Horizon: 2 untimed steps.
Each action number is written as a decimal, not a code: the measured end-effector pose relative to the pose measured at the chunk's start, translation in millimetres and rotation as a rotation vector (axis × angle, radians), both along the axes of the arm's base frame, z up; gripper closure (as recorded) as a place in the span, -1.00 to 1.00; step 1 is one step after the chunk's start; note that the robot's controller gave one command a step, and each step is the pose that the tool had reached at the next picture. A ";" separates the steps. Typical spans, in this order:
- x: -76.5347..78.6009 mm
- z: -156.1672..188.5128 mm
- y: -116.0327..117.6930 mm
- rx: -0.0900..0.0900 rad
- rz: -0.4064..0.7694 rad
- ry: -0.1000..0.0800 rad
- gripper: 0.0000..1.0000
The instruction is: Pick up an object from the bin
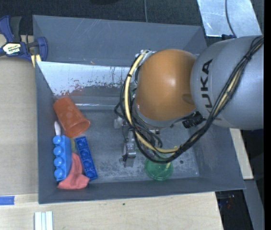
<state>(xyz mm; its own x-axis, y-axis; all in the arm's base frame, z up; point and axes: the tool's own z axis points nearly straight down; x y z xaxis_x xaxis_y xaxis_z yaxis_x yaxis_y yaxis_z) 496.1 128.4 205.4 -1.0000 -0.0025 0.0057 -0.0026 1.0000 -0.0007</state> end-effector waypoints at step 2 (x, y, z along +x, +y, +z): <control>34.2 -59.5 -65.8 0.002 0.060 -0.013 -1.00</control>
Offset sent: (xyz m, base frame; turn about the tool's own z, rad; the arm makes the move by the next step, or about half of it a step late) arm 0.0341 -0.0703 -0.0649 -0.0593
